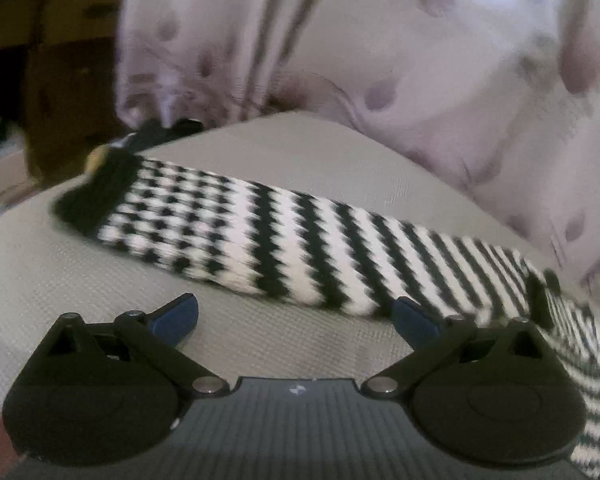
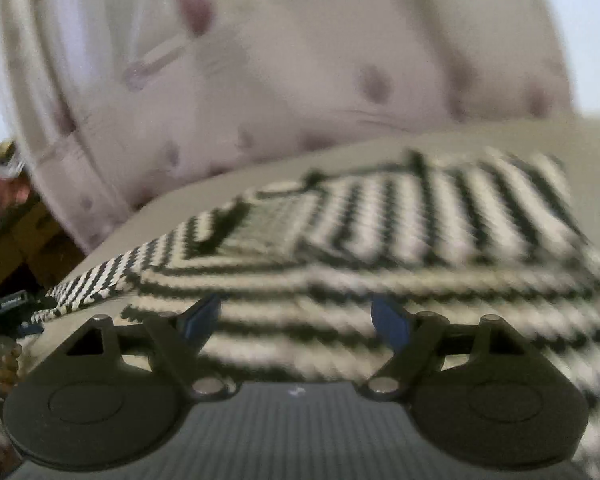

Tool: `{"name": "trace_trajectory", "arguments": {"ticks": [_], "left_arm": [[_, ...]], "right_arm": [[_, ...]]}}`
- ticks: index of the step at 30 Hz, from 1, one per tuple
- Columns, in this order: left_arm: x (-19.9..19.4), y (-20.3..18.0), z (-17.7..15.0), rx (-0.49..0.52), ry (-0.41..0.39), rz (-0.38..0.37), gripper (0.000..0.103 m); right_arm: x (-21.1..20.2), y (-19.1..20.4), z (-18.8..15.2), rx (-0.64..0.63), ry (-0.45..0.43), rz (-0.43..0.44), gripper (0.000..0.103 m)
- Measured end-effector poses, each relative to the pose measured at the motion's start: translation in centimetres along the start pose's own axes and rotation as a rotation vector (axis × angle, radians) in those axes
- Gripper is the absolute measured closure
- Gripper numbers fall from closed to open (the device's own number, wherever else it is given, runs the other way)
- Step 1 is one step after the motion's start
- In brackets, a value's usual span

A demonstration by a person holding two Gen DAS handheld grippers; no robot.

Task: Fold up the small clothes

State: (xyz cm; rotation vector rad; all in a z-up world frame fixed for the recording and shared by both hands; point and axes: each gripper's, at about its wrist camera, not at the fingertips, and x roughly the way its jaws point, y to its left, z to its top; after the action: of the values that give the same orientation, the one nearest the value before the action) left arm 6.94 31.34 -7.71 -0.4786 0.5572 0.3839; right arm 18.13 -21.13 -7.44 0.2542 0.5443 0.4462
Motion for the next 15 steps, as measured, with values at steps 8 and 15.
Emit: {"name": "trace_trajectory", "arguments": {"ticks": [8,15], "left_arm": [[-0.5,7.0,2.8,-0.323,-0.041,0.022,0.004],[0.9,9.0,4.7,-0.403,-0.066,-0.005,0.012]], "right_arm": [[-9.0,-5.6,-3.7,0.229,-0.114,-0.035,0.017],[-10.2,-5.8,-4.4,0.292,-0.144,-0.028,0.017]]}}
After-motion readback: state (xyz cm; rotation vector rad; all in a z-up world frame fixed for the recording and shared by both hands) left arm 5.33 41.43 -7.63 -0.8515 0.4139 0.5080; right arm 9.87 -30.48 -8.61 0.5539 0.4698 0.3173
